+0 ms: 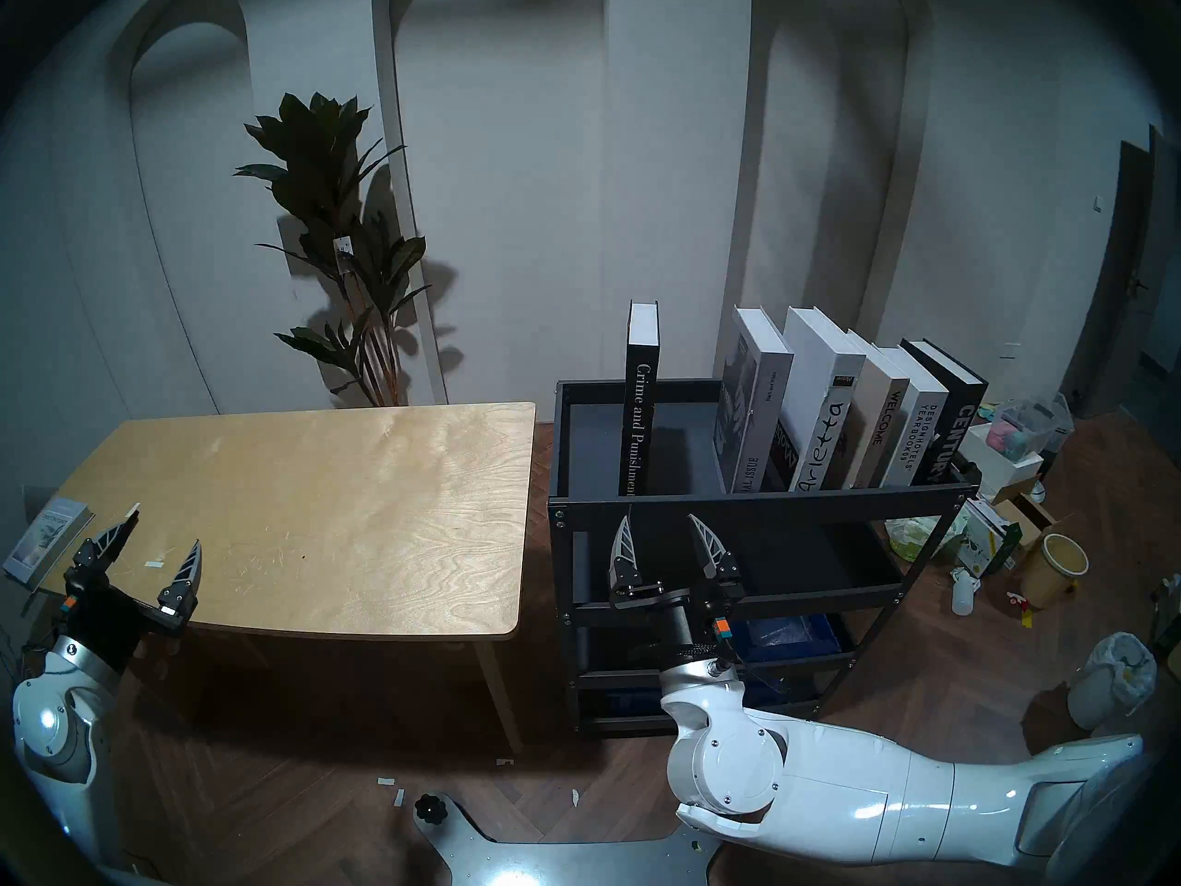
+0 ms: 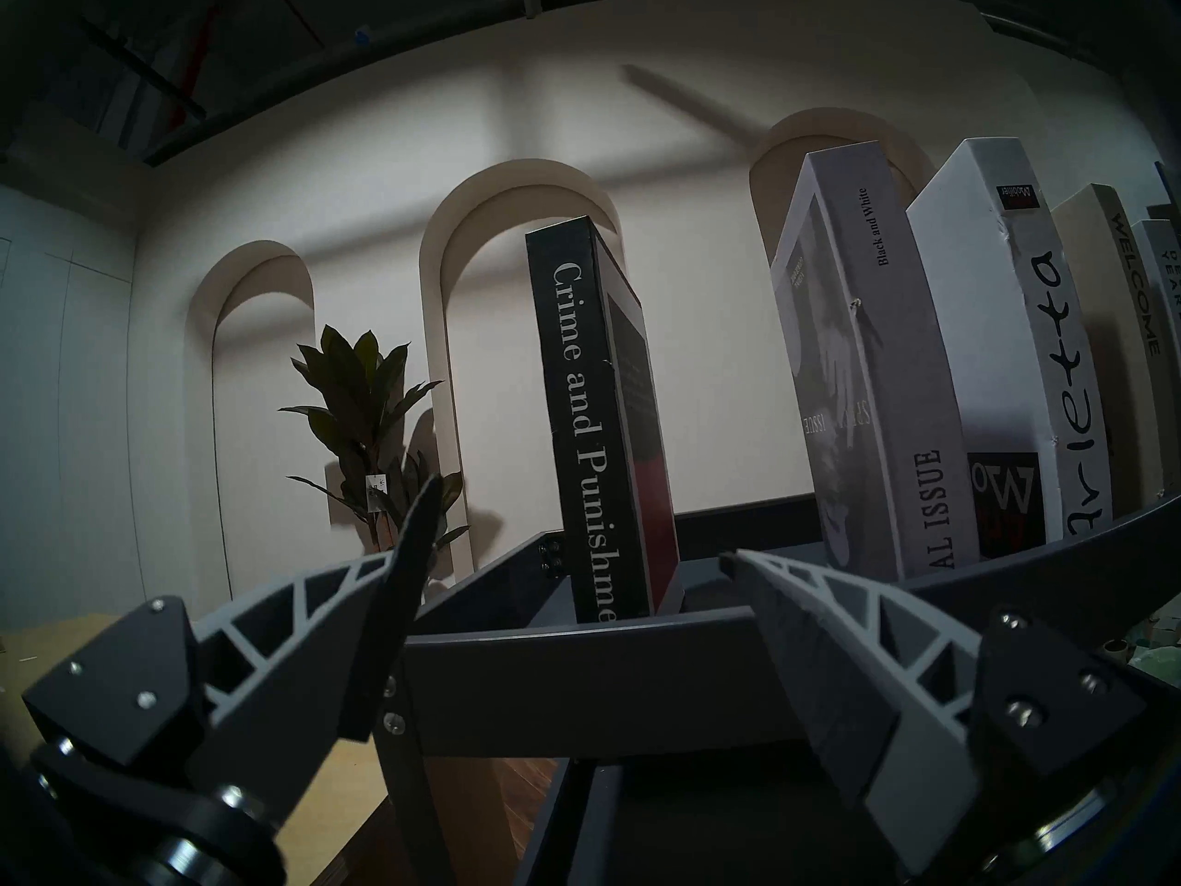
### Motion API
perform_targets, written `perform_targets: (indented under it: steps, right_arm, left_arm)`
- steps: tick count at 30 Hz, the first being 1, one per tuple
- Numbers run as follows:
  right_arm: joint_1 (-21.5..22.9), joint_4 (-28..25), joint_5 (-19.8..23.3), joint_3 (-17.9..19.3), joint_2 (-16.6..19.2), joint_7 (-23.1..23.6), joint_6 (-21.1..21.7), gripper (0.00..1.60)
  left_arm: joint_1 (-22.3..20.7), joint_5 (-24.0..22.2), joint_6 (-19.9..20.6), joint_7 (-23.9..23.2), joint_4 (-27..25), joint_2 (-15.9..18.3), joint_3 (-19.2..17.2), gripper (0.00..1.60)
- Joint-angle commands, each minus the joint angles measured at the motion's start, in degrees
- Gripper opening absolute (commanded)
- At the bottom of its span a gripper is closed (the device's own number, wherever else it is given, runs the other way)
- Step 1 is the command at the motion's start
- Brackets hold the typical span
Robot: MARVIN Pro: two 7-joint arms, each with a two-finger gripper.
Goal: Move the books from the display table onto the shelf, standing them upright with spines facing out and tallest at one end
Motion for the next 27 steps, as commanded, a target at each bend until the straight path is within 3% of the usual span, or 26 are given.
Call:
perform_targets:
  steps: [1, 12, 27]
  right_arm:
    - [0.3, -1.2, -0.6, -0.8, -1.8, 0.7, 0.1, 1.60]
    - [0.0, -0.8, -0.7, -2.4, -1.2, 0.5, 0.3, 1.60]
    - [0.1, -0.9, -1.3, -2.5, -0.4, -1.0, 0.6, 1.60]
  left_arm:
    - [1.0, 1.8, -6.8, -2.8, -2.4, 0.3, -0.2, 1.60]
    - [2.8, 1.8, -16.4, -8.0, -2.8, -1.4, 0.7, 1.60]
    - [6.3, -9.7, -31.0, -19.0, 0.8, -3.0, 3.8, 1.60]
